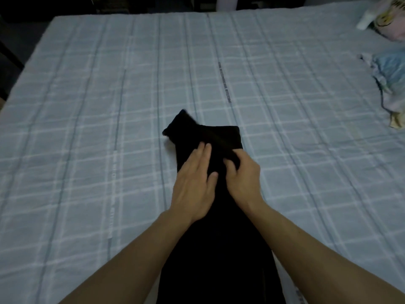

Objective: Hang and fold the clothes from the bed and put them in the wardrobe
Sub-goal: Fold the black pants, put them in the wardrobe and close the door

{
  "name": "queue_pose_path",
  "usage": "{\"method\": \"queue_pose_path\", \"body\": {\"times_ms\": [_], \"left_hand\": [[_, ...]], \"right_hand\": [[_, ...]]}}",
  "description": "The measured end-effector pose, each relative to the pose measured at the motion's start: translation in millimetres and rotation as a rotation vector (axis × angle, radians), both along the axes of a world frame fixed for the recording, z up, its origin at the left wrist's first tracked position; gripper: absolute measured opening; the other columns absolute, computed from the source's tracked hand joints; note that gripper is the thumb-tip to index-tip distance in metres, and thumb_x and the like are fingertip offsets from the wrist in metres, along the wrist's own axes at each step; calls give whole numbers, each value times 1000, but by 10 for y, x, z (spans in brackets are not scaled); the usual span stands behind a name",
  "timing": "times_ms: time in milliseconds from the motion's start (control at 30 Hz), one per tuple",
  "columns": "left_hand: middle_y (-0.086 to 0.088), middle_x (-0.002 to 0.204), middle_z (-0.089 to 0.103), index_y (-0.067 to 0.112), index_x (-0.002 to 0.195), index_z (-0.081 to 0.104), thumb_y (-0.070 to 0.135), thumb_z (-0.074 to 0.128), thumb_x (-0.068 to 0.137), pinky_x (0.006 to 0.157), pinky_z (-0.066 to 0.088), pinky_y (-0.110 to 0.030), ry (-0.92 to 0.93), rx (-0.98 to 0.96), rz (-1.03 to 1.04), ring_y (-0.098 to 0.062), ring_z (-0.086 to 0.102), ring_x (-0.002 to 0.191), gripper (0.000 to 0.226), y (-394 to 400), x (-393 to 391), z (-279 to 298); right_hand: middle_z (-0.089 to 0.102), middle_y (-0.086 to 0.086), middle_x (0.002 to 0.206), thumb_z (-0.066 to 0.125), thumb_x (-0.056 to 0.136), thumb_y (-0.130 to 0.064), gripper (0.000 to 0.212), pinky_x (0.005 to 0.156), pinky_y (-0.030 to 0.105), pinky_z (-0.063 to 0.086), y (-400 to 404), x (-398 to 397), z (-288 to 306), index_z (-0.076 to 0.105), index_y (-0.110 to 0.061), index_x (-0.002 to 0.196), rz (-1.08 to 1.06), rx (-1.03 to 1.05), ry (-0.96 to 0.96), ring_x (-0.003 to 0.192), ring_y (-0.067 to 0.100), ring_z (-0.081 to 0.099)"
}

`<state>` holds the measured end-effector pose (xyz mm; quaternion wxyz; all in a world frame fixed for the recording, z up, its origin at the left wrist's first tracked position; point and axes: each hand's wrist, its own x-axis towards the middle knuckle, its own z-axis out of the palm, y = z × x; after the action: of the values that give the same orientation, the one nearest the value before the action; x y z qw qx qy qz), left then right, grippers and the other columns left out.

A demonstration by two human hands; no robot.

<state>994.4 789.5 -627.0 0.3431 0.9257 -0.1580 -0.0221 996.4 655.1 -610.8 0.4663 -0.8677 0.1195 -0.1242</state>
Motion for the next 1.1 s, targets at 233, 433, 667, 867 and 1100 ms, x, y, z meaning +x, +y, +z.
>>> {"method": "queue_pose_path", "body": {"times_ms": [233, 433, 667, 867, 1100], "left_hand": [[-2, 167, -3, 20, 158, 7, 47, 25, 105, 122, -2, -44, 202, 392, -177, -19, -5, 153, 63, -428, 303, -326], [-4, 167, 4, 18, 158, 14, 40, 27, 104, 124, -1, -47, 2, 468, -20, -22, -2, 153, 59, -222, 72, -335], [-2, 166, -8, 26, 158, -1, 50, 14, 100, 123, -2, -52, 64, 617, -62, -22, -11, 153, 65, 88, -744, -513], [-2, 167, -2, 26, 159, 4, 55, 13, 99, 122, 3, -55, -34, 586, -14, -21, -7, 153, 67, 163, -787, -859], [-4, 166, -7, 23, 158, -2, 59, 7, 95, 120, -9, -51, 4, 644, -73, -22, -11, 152, 73, 205, -1231, -630]], "right_hand": [[61, 6, 104, 63, 91, -12, 28, 76, 24, 41, -522, 77, -251, 56, -10, 119, -134, -80, 375, 93, 20, 61], [26, 15, 158, 51, 97, -16, 57, 118, 31, 22, -331, -287, -169, 34, -11, 151, 267, -589, 229, 145, 28, 26], [-2, 8, 166, 23, 101, -50, 68, 121, 43, -8, -39, -1150, -527, 4, -17, 157, 576, -815, 419, 152, 25, -8], [14, 11, 164, 25, 99, -51, 69, 124, 46, 8, -22, -1263, -918, 17, -14, 157, 477, -837, 261, 153, 26, 5], [11, 9, 165, 39, 103, -37, 62, 124, 38, 5, -170, -1583, -533, 17, -14, 157, 544, -683, 275, 153, 23, 4]]}}
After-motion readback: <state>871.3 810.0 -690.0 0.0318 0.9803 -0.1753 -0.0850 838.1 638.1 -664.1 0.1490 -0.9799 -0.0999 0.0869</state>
